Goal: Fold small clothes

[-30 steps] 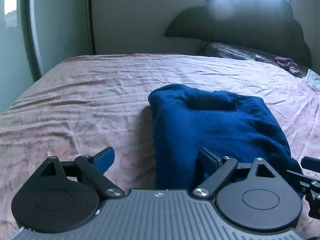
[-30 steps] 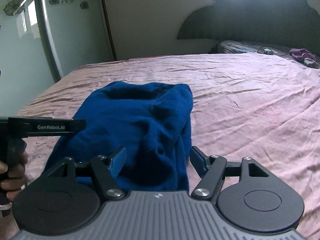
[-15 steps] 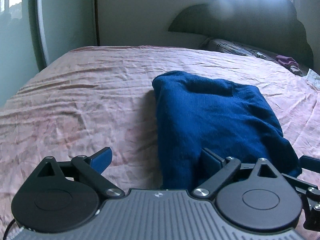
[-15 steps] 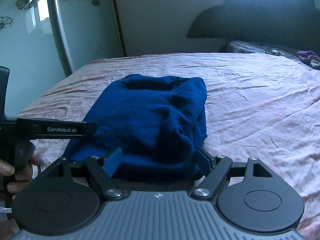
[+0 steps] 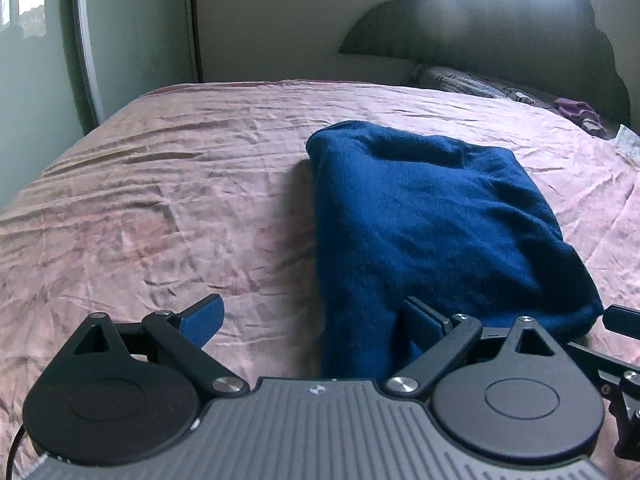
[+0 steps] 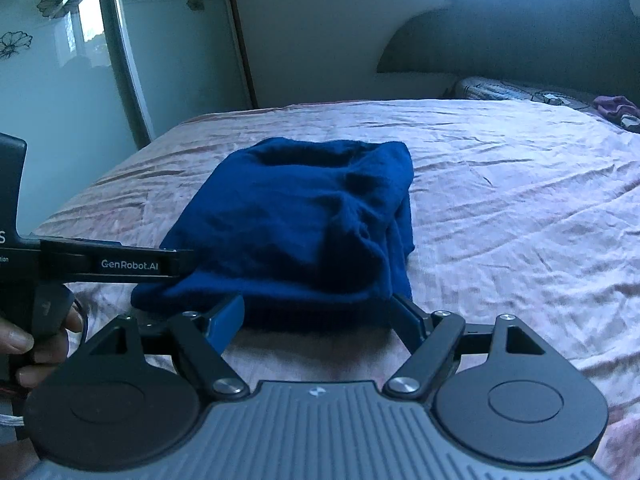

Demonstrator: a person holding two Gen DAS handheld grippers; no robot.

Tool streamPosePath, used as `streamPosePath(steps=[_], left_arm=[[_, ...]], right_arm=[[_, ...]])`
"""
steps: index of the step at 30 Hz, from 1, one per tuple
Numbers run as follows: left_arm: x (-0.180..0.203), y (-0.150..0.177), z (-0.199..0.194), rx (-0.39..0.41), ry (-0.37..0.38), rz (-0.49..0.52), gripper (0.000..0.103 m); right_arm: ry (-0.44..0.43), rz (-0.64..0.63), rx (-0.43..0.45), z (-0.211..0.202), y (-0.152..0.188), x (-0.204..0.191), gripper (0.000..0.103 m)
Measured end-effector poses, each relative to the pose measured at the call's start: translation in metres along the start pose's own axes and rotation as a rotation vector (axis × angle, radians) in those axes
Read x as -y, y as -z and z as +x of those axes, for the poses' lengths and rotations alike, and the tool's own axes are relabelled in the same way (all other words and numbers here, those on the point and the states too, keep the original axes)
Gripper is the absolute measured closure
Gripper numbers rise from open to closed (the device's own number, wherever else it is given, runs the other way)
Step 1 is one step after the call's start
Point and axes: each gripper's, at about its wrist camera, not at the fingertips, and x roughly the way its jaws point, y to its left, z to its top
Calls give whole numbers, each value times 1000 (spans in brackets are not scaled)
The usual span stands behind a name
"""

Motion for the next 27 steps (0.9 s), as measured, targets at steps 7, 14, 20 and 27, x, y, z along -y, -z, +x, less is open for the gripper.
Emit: streamPosePath(steps=[7,14,20,27], left_arm=[[-3,6,-4,-5,-7,-19,5],[-3,13,-9,-6,-4,-20,5],[-1,13,-9,-5,-2,-5,5],[2,16,-14,-16,-7,-10,4]], right_arm=[[-7,5,-8,0,4,0,19],[-1,1,-14,0,9,0,19],[-2,26,-7,1,10,2,19],[4,0,-6,-3,9,-3,19]])
